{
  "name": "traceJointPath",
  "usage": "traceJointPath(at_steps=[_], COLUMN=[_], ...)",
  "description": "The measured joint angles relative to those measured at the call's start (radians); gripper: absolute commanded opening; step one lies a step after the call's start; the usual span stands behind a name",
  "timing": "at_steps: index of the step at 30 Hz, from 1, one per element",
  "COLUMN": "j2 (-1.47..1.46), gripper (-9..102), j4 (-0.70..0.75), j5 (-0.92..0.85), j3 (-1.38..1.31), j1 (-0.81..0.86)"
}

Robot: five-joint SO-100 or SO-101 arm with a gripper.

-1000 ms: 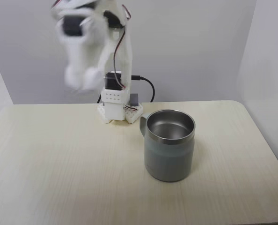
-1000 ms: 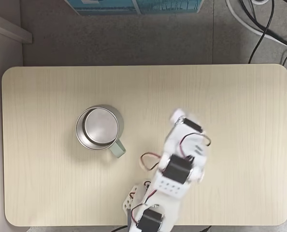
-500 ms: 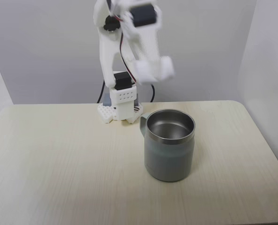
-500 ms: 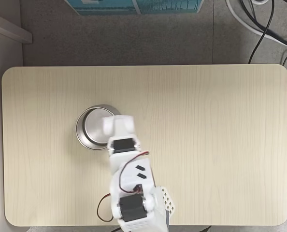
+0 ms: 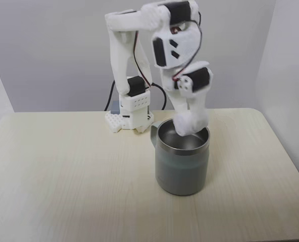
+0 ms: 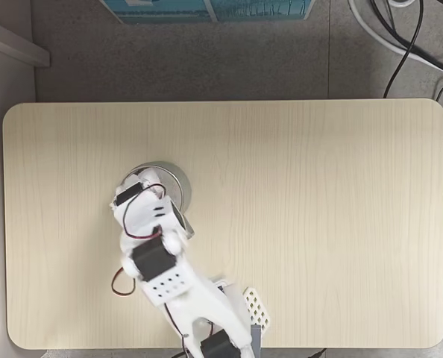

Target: Grasp a dressing and put it in the cup.

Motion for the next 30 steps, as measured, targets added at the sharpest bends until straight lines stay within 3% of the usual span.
traceJointPath(at_steps=[5, 30], j2=[-0.002, -0.058], gripper=[21, 22], j4=[-0.015, -0.012], j5=[-0.017, 0.006], j3=[-0.049, -0.055], j1=[0.000, -0.054])
